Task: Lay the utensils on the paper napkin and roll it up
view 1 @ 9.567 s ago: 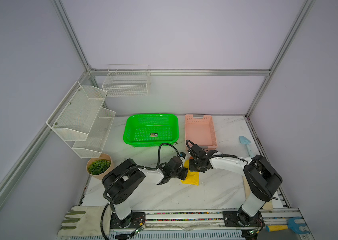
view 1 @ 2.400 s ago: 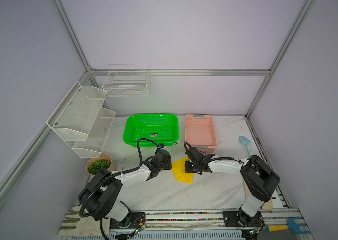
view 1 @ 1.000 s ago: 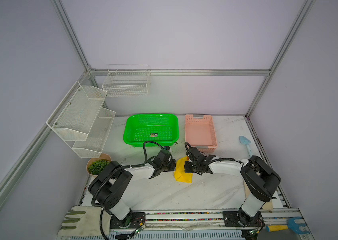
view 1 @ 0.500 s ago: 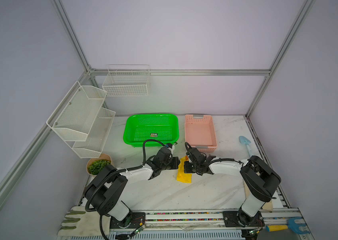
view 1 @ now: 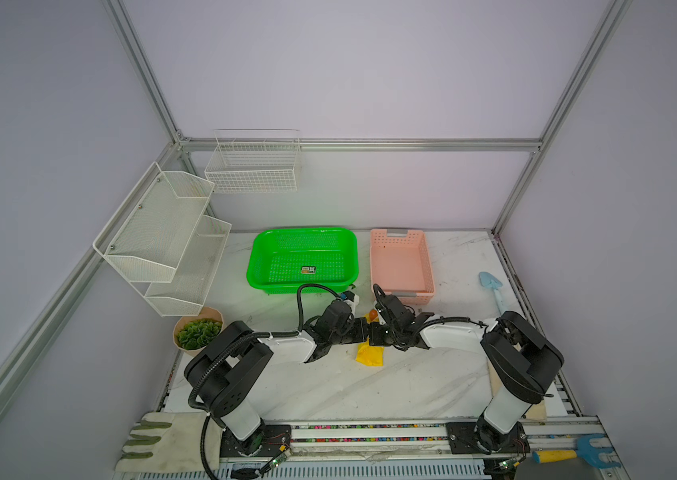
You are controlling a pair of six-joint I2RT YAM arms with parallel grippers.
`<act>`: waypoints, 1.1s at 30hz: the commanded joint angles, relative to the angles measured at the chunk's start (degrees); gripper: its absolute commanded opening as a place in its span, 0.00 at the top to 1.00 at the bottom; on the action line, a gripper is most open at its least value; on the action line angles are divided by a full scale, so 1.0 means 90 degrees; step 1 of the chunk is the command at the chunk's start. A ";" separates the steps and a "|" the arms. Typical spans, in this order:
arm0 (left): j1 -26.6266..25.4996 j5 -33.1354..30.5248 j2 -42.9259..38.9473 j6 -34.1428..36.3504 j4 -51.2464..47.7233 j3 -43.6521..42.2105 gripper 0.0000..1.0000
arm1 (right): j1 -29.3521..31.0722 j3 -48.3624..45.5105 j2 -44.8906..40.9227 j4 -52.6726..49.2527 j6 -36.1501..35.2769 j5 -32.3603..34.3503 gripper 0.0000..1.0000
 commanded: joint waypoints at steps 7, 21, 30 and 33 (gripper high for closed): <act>-0.0112 0.0257 0.0313 -0.0352 0.0835 -0.0348 1.00 | -0.0027 -0.0323 0.0189 -0.0408 0.0036 -0.0185 1.00; -0.0111 0.0332 0.0794 -0.0445 0.0971 -0.0494 1.00 | -0.0043 -0.0331 0.0151 -0.0402 0.0002 -0.0281 1.00; -0.0114 0.0231 0.0910 -0.0433 0.0741 -0.0537 1.00 | -0.0033 -0.0086 -0.0270 -0.0721 -0.0009 -0.0347 0.96; -0.0106 0.0214 0.0921 -0.0453 0.0738 -0.0558 1.00 | -0.0041 -0.0098 -0.0719 -0.0854 0.0097 -0.0332 0.95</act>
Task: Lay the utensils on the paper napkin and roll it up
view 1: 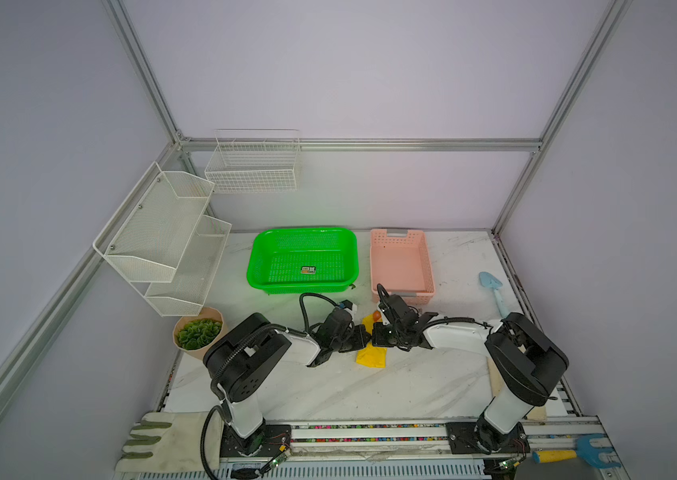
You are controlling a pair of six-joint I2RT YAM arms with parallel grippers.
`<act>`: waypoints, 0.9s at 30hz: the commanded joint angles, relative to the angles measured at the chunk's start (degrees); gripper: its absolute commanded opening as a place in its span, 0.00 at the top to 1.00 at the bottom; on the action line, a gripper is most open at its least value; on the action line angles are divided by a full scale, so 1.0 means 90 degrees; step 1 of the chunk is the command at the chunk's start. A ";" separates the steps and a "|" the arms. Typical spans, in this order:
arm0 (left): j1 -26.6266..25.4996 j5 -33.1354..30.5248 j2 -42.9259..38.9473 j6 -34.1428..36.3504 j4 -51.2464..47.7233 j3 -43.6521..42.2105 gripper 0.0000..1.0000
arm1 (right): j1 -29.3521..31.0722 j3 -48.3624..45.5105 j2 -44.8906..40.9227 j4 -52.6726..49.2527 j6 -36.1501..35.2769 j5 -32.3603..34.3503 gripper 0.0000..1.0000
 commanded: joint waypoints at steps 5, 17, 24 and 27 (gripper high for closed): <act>-0.0073 0.0076 0.0178 -0.0050 -0.0123 -0.0244 1.00 | 0.0070 -0.0230 -0.1089 -0.0571 0.0223 -0.0339 0.93; -0.0072 -0.0081 -0.0005 -0.0020 -0.0296 -0.0250 1.00 | 0.0074 -0.1251 -0.1392 0.0182 0.0696 -0.0825 0.93; -0.0073 -0.0106 -0.0046 -0.0030 -0.0332 -0.0245 1.00 | 0.0085 -0.1157 -0.1437 0.0247 0.0722 -0.0916 0.93; -0.0072 -0.0128 -0.0061 -0.0020 -0.0345 -0.0245 1.00 | 0.0094 -0.1118 -0.1514 0.0245 0.0725 -0.0932 0.93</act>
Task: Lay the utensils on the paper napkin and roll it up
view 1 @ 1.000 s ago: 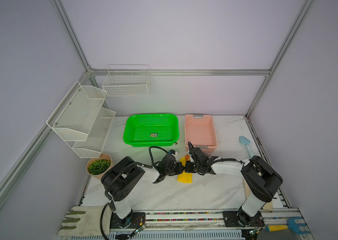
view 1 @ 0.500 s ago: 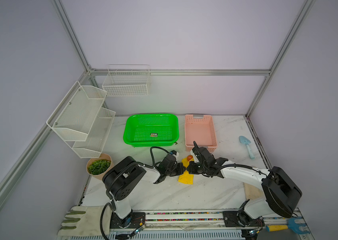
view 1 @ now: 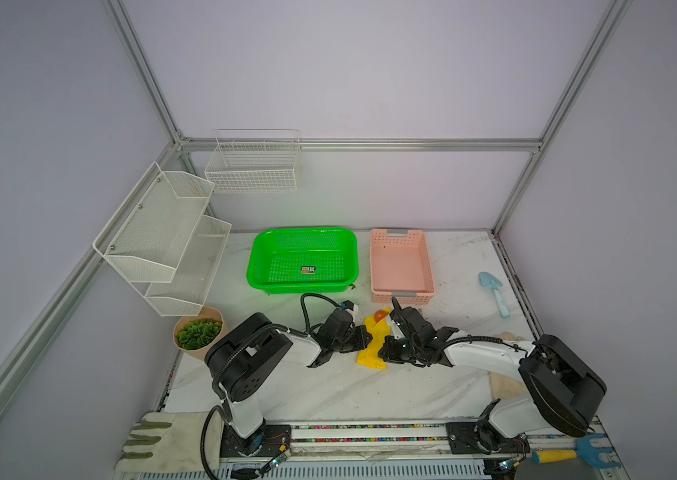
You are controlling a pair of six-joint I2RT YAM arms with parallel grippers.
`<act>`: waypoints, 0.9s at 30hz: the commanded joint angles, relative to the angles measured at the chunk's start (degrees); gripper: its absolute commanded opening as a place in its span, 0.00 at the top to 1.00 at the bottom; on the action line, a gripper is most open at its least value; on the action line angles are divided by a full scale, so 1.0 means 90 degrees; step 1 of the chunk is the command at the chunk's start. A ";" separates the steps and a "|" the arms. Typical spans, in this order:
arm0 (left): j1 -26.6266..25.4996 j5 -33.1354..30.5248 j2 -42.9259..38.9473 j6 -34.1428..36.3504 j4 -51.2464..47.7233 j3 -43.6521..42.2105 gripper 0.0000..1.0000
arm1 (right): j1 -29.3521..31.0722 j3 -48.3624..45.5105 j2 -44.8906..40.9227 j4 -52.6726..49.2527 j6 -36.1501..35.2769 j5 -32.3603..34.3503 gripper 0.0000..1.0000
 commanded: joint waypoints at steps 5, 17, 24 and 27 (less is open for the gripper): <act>-0.0043 -0.0129 -0.0042 -0.0011 -0.0400 -0.0205 1.00 | 0.0151 0.0054 0.0035 0.0371 0.0206 -0.0188 0.93; -0.0026 -0.0151 -0.0058 0.0010 -0.0431 -0.0196 1.00 | 0.0380 -0.0099 0.0534 0.0431 0.0339 0.0092 0.94; -0.0014 -0.0134 -0.0210 -0.0013 -0.0433 -0.0217 1.00 | 0.0432 -0.0175 0.0711 0.0218 0.0365 0.0439 0.95; -0.0005 -0.0106 -0.0425 -0.0001 -0.0496 -0.0158 1.00 | 0.0457 -0.0255 0.0742 0.0291 0.0407 0.0454 0.95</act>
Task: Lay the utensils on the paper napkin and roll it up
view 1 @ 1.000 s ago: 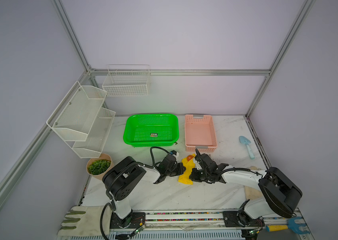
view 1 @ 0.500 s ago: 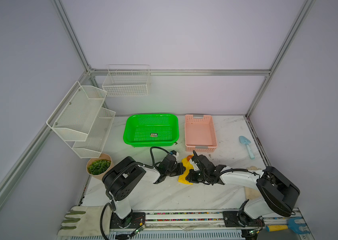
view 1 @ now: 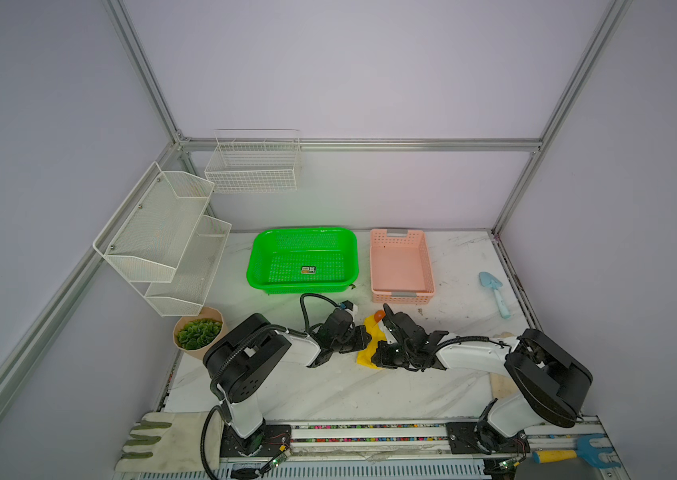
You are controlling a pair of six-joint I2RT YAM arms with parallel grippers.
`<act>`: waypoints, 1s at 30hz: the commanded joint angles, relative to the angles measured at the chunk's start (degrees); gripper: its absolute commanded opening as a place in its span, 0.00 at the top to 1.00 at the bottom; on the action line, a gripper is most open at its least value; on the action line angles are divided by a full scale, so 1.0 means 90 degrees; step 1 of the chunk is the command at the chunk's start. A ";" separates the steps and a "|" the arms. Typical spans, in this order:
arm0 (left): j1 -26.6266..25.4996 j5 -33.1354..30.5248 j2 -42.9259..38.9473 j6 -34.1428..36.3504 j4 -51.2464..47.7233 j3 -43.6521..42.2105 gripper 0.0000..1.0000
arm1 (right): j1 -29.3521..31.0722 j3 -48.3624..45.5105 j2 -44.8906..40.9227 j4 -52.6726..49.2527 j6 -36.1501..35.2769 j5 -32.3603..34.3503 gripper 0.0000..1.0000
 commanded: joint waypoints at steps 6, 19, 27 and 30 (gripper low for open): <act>0.0005 -0.0046 -0.1043 0.0056 -0.0400 -0.0007 1.00 | 0.0104 -0.0321 0.0280 -0.0193 0.0181 0.0421 0.96; 0.0006 0.0280 -0.1207 -0.0138 0.0204 0.0230 1.00 | 0.0153 -0.0462 0.0327 0.0049 0.0208 0.0391 0.96; -0.0040 0.0527 -0.0665 -0.0622 0.1319 0.0334 1.00 | 0.0163 -0.0565 0.0457 0.0258 0.0209 0.0391 0.99; -0.0082 0.0597 -0.0433 -0.0689 0.1447 0.0446 1.00 | 0.0156 -0.0575 0.0466 0.0292 0.0209 0.0381 0.99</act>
